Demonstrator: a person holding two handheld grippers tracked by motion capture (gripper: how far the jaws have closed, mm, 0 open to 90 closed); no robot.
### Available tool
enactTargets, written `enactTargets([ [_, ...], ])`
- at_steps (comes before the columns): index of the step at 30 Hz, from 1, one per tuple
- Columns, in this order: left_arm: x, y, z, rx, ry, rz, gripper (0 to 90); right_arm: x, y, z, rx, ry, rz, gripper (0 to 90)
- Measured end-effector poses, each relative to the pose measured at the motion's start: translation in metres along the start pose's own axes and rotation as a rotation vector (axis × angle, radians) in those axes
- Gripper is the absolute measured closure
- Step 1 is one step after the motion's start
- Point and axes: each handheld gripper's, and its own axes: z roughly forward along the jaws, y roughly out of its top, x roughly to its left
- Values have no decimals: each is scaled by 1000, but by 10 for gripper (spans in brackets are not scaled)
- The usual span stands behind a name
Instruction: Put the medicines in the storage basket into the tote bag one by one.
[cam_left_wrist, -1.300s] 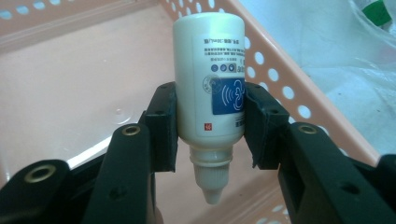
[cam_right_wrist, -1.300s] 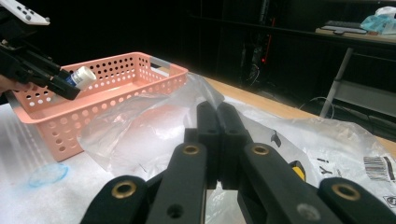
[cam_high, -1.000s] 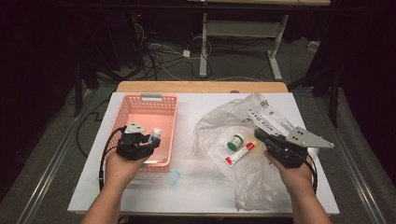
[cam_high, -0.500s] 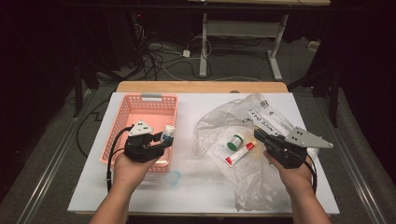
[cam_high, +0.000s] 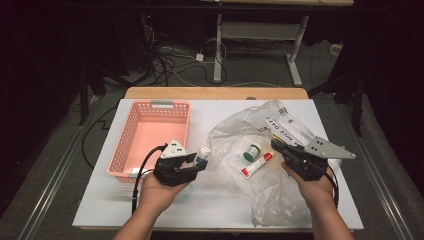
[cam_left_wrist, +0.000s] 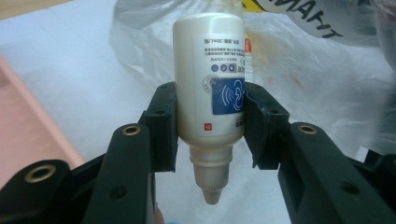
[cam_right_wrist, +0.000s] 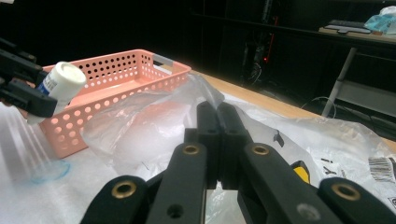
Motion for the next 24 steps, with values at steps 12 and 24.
enactTargets([
  [12, -29, 0, 16, 12, -89, 40, 582, 0, -1, 1, 1, 1, -1, 900],
  [24, -50, 17, 64, 47, -130, 93, 582, 2, -1, 2, 0, 5, -3, 900],
])
